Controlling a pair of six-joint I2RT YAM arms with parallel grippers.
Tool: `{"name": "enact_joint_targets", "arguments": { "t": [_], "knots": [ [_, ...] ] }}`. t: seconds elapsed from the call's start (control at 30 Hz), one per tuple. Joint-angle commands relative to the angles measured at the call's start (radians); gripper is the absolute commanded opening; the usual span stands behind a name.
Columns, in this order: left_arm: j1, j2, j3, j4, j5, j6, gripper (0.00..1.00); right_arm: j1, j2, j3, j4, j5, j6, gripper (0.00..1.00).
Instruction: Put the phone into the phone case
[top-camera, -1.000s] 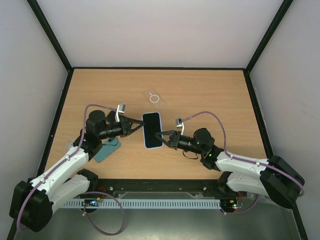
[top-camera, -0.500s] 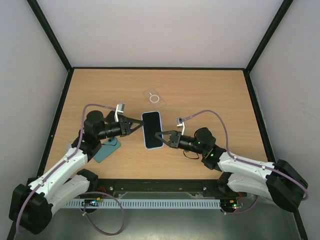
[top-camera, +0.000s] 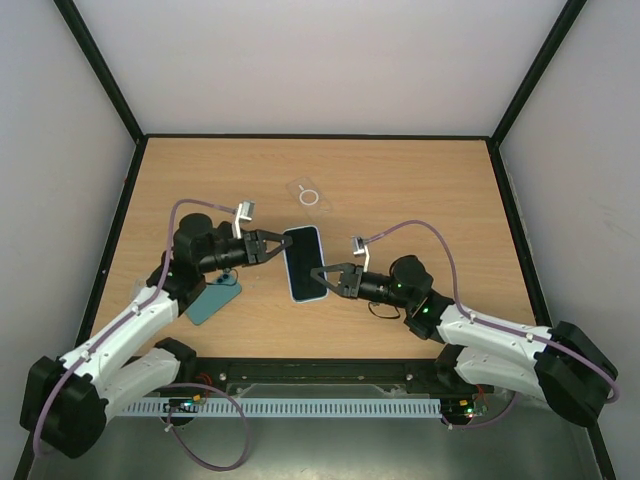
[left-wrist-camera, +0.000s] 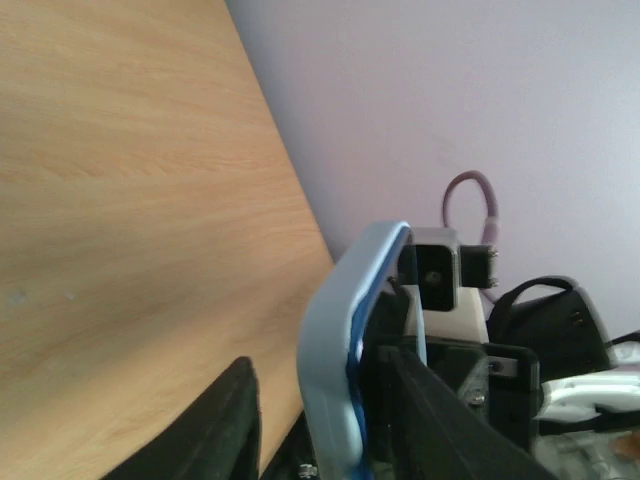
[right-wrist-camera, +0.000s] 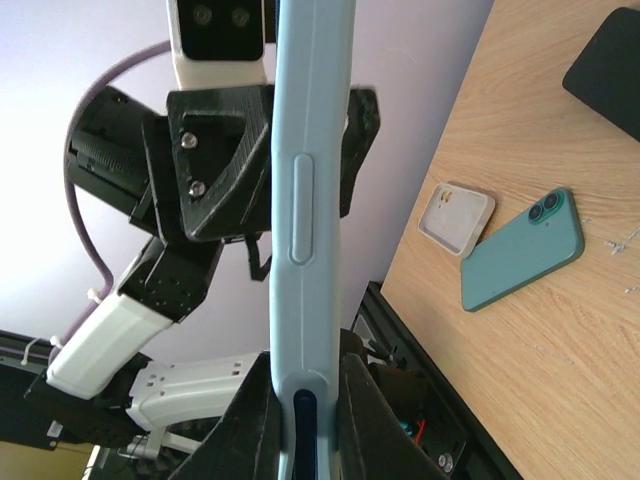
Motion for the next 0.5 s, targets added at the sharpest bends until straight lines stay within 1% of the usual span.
{"name": "enact_joint_targets", "arguments": {
  "t": [0.0,0.07,0.1,0.2,0.27,0.3,0.33,0.37,0.4,0.43,0.47],
  "knots": [
    [-0.002,0.038,0.042,-0.016,-0.012,0.055,0.23,0.003,-0.001,0.01,0.096,-0.039,-0.016,0.07],
    [-0.002,0.051,0.054,-0.05,-0.04,0.071,0.08,0.004,-0.006,0.008,0.056,-0.018,-0.031,0.07],
    [-0.001,0.056,0.063,-0.09,-0.057,0.088,0.04,0.004,-0.008,0.01,0.036,-0.006,-0.042,0.07],
    [-0.002,0.071,0.079,-0.134,-0.08,0.112,0.03,0.004,-0.005,0.016,-0.005,0.016,-0.066,0.07],
    [-0.002,0.079,0.087,-0.135,-0.065,0.1,0.03,0.004,0.0,0.018,-0.018,0.028,-0.068,0.07],
    [-0.002,0.079,0.088,-0.134,-0.05,0.09,0.05,0.004,-0.001,0.02,-0.022,0.038,-0.063,0.06],
    [-0.002,0.08,0.089,-0.134,-0.042,0.078,0.15,0.004,-0.008,0.018,-0.022,0.06,-0.056,0.06],
    [-0.001,0.078,0.09,-0.135,-0.037,0.064,0.29,0.004,-0.019,0.017,-0.021,0.086,-0.047,0.06],
    [-0.002,0.074,0.089,-0.137,-0.029,0.055,0.4,0.004,-0.034,0.018,-0.027,0.116,-0.04,0.06],
    [-0.003,0.071,0.087,-0.136,-0.019,0.045,0.51,0.003,-0.05,0.022,-0.04,0.156,-0.035,0.06],
    [-0.004,0.062,0.073,-0.125,-0.007,0.03,0.58,0.004,-0.065,0.03,-0.057,0.191,-0.03,0.07]
  ]
}}
